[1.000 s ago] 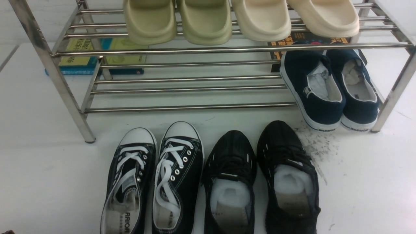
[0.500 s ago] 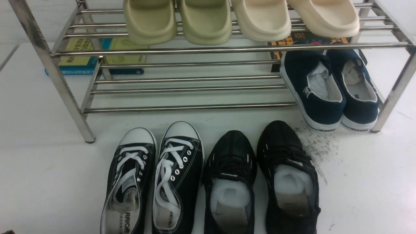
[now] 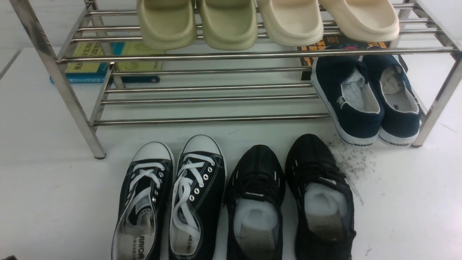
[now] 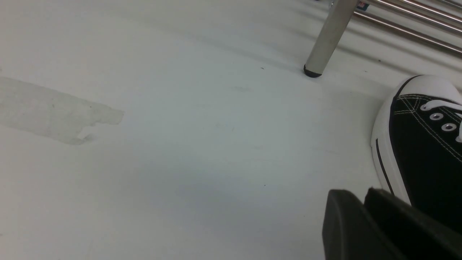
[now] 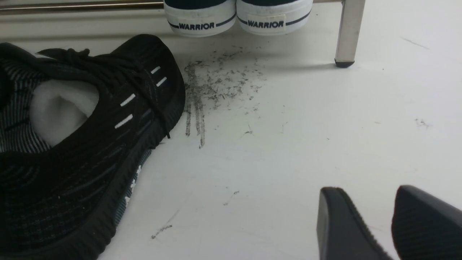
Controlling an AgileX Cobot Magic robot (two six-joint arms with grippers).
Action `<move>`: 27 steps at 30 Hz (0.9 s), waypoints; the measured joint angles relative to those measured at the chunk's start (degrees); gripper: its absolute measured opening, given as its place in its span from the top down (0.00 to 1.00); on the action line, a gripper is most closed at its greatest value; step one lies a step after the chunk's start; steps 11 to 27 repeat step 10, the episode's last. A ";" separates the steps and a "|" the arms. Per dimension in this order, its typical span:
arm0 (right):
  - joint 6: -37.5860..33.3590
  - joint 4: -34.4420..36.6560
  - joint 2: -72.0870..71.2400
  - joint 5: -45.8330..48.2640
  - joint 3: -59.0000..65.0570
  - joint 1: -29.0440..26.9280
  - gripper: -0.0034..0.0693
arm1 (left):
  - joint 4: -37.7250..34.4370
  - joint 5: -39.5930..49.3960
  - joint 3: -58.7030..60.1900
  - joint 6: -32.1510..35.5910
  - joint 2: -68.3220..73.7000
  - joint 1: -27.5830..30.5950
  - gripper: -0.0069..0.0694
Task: Take the shoes off the shelf with your hand on the white table.
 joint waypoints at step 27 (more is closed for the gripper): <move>0.00 0.00 0.00 0.00 0.00 0.00 0.62 | 0.00 0.00 0.00 0.00 0.00 0.00 0.76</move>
